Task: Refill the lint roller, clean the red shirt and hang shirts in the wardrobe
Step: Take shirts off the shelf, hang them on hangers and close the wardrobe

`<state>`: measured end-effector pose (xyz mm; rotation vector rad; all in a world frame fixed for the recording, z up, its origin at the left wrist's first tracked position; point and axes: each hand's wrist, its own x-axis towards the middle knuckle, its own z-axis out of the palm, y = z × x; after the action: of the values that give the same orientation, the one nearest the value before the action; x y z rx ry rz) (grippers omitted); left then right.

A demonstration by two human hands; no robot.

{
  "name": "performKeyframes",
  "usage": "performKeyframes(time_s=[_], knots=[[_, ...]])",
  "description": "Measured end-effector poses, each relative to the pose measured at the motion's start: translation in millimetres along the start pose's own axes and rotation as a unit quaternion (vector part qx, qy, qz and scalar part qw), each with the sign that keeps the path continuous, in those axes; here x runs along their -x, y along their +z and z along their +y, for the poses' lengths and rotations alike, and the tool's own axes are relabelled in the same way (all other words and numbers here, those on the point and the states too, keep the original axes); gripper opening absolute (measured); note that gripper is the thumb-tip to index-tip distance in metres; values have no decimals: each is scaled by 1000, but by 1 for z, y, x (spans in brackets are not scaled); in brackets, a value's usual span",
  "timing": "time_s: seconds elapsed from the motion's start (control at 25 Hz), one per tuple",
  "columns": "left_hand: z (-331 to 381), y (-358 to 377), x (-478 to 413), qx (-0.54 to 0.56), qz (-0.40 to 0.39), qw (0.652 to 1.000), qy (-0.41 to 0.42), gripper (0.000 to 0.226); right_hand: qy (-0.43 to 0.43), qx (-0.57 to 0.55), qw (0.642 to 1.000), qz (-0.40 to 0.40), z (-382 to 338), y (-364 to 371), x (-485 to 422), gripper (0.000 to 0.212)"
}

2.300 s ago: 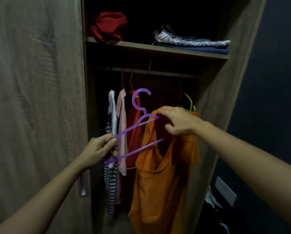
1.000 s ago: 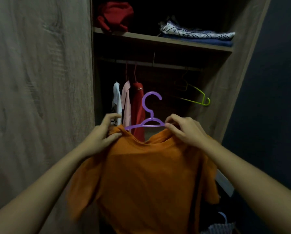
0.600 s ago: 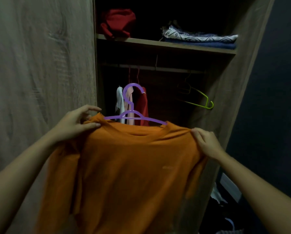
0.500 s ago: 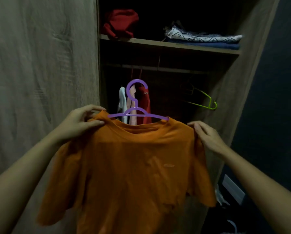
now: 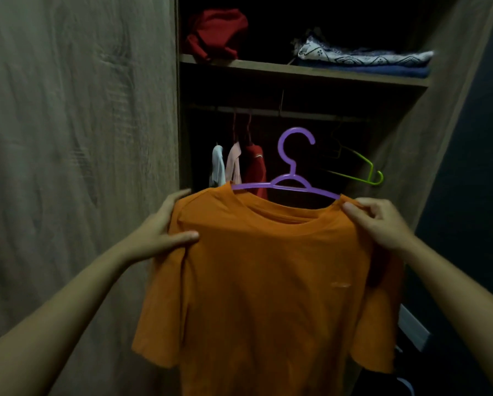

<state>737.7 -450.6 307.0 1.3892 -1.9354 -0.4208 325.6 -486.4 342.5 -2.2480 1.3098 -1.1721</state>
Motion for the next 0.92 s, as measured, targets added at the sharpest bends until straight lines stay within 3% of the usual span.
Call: performKeyframes(time_s=[0.12,0.24,0.32,0.4,0.48,0.56,0.64,0.72,0.8,0.88,0.92], knots=[[-16,12,7,32,93,994,45,17,35,98,995,12,7,-15,-3,51],[-22,-6,-5,70,167,983,27,25,52,119,992,1,7,-15,2,40],[-16,-11,-15,59,115,992,6,35,39,71,997,-6,6,-11,1,53],[-4,-8,-19,118,33,992,11,51,30,50,998,7,15,-6,-5,62],[18,-9,-28,157,-31,987,26,41,36,39,998,17,21,-4,-13,60],[42,-13,-36,121,-79,988,48,30,50,49,997,18,25,-3,-23,63],[60,-8,-44,67,-63,993,69,36,79,132,988,32,30,-1,-36,58],[75,10,-48,30,16,998,57,27,85,201,972,86,30,8,-52,50],[88,38,-51,-43,132,988,70,16,65,136,982,110,15,26,-65,53],[103,70,-62,-105,177,975,86,20,115,-45,992,29,-3,44,-79,42],[107,87,-71,-135,182,971,81,20,164,-148,975,-32,-8,52,-87,32]])
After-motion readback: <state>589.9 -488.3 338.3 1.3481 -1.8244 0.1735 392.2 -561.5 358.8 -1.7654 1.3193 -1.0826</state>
